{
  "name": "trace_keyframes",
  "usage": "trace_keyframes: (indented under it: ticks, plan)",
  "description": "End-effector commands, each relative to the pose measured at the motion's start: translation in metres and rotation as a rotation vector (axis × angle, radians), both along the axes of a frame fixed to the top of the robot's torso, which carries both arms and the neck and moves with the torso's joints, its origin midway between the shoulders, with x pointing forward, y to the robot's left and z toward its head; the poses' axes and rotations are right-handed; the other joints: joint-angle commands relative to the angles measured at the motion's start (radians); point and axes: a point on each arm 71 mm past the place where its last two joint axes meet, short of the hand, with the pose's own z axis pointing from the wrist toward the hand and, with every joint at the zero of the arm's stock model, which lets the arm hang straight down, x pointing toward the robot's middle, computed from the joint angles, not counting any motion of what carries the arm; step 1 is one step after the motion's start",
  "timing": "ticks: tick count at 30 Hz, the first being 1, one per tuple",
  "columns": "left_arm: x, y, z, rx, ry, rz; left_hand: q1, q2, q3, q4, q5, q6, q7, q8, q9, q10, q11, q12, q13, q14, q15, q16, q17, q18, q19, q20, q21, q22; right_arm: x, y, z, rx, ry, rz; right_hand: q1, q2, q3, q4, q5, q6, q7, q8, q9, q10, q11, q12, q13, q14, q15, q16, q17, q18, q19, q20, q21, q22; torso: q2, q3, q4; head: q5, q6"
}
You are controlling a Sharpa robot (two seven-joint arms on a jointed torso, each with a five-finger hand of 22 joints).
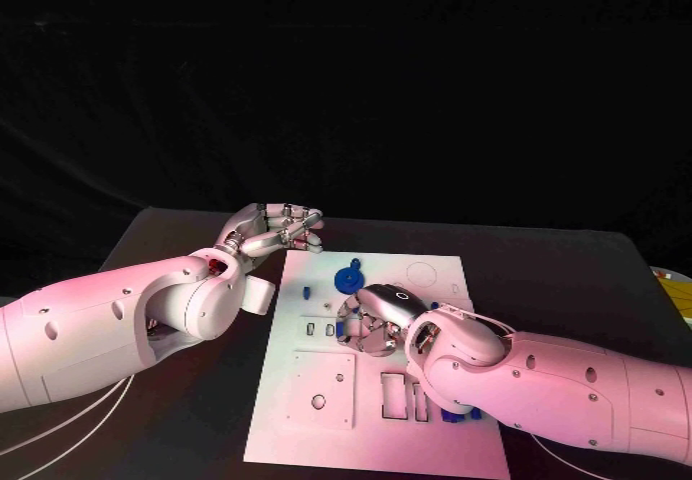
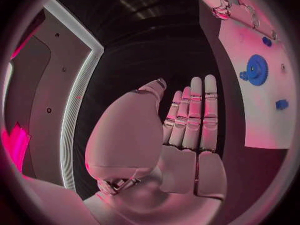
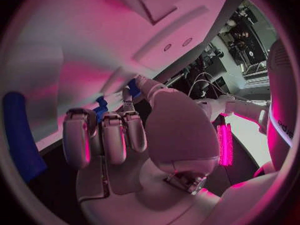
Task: Assemble the parts on the task board
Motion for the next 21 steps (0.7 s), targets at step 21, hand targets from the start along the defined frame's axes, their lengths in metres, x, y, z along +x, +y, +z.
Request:
trace_keyframes:
  ticks: [21]
  plan:
    - [0.0003, -0.0009, 0.0003, -0.008, 0.003, -0.018, 0.007, -0.004, 0.007, 0.000, -0.006, -0.006, 0.002, -0.005, 0.001, 0.005, 0.003, -0.007, 0.001, -0.009, 0.001, 0.004, 0.003, 0.018, -0.010, 0.001, 0.006, 0.002, -0.0059, -0.0109, 0.0043, 0.049, -0.029, -0.022, -0.028, -0.038, -0.153, 0.063, -0.019, -0.126, 0.036, -0.055, -0.011, -0.019, 0.035, -0.040, 0.120, 0.088, 0.031, 0.001, 0.196, -0.010, -0.003, 0.025, -0.033, 0.119, -0.002, 0.0005, -0.0006, -0.002, 0.006]
